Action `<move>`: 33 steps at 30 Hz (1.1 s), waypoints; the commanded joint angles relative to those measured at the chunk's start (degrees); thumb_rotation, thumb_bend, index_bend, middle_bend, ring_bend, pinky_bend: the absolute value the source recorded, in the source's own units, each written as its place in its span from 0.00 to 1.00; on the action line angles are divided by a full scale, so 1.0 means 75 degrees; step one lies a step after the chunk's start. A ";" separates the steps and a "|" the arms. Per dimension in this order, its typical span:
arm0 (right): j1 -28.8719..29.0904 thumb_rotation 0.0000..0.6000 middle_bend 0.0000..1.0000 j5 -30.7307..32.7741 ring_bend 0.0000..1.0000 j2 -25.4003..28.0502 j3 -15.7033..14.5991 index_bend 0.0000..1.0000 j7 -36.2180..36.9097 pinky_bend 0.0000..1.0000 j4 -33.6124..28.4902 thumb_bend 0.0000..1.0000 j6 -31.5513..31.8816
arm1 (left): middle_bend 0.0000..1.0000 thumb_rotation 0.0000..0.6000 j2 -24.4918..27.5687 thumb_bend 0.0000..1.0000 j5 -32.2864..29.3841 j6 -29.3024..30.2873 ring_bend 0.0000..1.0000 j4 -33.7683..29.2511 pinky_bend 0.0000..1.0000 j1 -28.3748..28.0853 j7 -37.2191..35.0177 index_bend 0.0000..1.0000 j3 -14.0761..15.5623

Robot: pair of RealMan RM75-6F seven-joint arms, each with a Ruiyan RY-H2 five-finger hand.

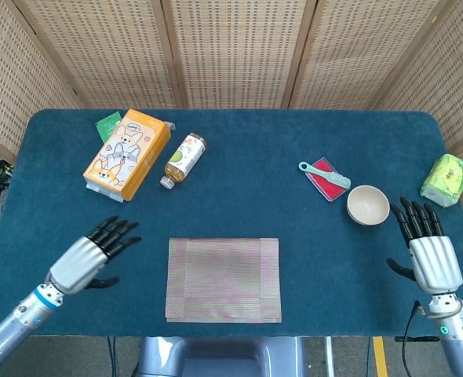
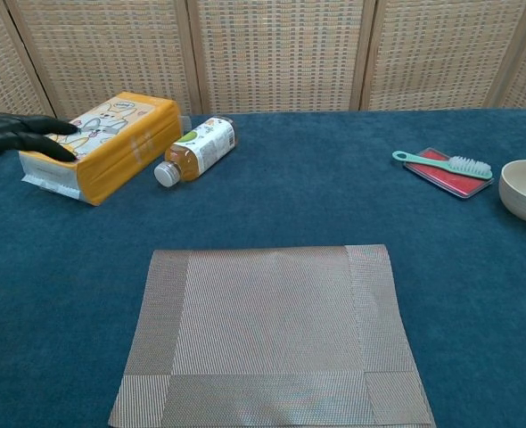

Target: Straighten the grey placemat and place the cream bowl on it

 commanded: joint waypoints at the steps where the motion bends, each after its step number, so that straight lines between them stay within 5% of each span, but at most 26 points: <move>1: -0.0086 1.00 0.00 0.0039 0.00 -0.0057 0.0035 0.00 -0.0072 0.00 -0.0059 0.00 0.0054 | 0.00 1.00 -0.0377 0.00 0.0677 -0.0320 0.00 0.0152 0.00 -0.0665 -0.0164 0.23 0.0305; 10: -0.0181 1.00 0.00 0.0186 0.00 -0.0114 0.0173 0.01 0.0047 0.00 0.0093 0.00 -0.0046 | 0.00 1.00 -0.1021 0.00 0.1284 -0.0835 0.00 0.0584 0.00 -0.1336 0.0093 0.39 0.0800; 16: -0.0198 1.00 0.00 0.0203 0.00 -0.0101 0.0219 0.03 0.0231 0.00 0.0178 0.00 -0.0159 | 0.00 1.00 -0.1270 0.01 0.1170 -0.0777 0.00 0.1010 0.00 -0.1287 0.0177 0.41 0.1084; 22: -0.0209 1.00 0.00 0.0210 0.00 -0.0068 0.0266 0.04 0.0329 0.00 0.0183 0.00 -0.0240 | 0.00 1.00 -0.1646 0.15 0.1013 -0.0833 0.00 0.1398 0.00 -0.1225 0.0095 0.42 0.1370; 33: -0.0263 1.00 0.00 0.0240 0.00 -0.0004 0.0356 0.03 0.0355 0.00 0.0157 0.00 -0.0278 | 0.00 1.00 -0.2248 0.15 0.0846 -0.0867 0.00 0.1888 0.00 -0.1271 0.0225 0.42 0.1588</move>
